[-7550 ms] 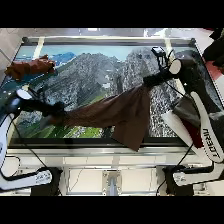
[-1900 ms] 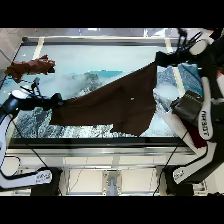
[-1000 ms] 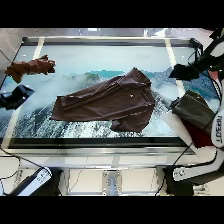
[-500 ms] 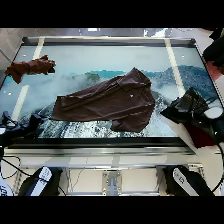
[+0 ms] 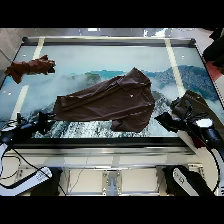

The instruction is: Fold the shirts.

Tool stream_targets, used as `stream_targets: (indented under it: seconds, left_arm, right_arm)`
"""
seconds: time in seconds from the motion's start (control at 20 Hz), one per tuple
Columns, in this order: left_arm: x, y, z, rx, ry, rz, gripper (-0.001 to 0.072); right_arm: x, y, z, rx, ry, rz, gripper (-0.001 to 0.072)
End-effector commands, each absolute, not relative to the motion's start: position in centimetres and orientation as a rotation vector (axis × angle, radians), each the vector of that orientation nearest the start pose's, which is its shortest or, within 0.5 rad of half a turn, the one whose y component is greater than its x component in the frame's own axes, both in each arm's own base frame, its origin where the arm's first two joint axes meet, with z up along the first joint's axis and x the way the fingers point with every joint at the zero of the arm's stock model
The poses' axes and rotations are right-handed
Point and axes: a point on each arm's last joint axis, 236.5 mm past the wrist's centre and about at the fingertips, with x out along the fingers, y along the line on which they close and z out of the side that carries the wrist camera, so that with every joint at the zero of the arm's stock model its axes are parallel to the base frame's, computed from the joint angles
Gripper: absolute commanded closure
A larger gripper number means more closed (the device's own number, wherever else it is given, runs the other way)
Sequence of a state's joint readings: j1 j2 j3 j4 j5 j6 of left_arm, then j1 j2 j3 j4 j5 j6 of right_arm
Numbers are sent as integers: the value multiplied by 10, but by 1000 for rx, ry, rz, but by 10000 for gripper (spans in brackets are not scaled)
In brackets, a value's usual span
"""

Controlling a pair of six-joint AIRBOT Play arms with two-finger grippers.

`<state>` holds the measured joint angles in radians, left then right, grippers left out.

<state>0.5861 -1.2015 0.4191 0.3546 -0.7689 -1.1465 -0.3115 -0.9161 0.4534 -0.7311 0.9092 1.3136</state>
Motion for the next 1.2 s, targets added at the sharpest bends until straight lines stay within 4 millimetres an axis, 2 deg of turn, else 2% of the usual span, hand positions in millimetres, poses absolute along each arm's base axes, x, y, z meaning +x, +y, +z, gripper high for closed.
stream_targets:
  seconds: [0.0, 0.05, 0.15, 0.2, 0.25, 0.3, 0.45, 0.7, 0.95, 1.15]
  left_arm:
    - [340, 34, -110, -1296, 895, 245, 322]
    - [342, 35, -111, -1283, 891, 249, 359]
    - [347, 38, -108, -1265, 878, 251, 376]
    - [350, 39, -105, -1259, 871, 247, 503]
    - [353, 39, -102, -1254, 866, 240, 670]
    - [356, 38, -100, -1249, 862, 233, 695]
    - [362, 33, -93, -1235, 863, 202, 695]
    - [369, 28, -86, -1224, 859, 173, 696]
    - [370, 28, -85, -1221, 858, 170, 695]
    - [370, 28, -85, -1188, 858, 154, 696]
  right_arm:
    - [296, 57, -42, 887, 1089, 105, 282]
    - [297, 59, -41, 889, 1086, 110, 282]
    - [300, 59, -41, 877, 1073, 106, 282]
    - [303, 60, -43, 874, 1069, 101, 282]
    - [304, 61, -47, 875, 1076, 96, 282]
    - [304, 62, -53, 890, 1094, 89, 282]
    - [299, 73, -72, 984, 1180, 88, 281]
    - [294, 78, -103, 1071, 1273, 46, 281]
    - [308, 87, -106, 1156, 1236, 75, 282]
    - [310, 115, -115, 1102, 1289, 118, 285]
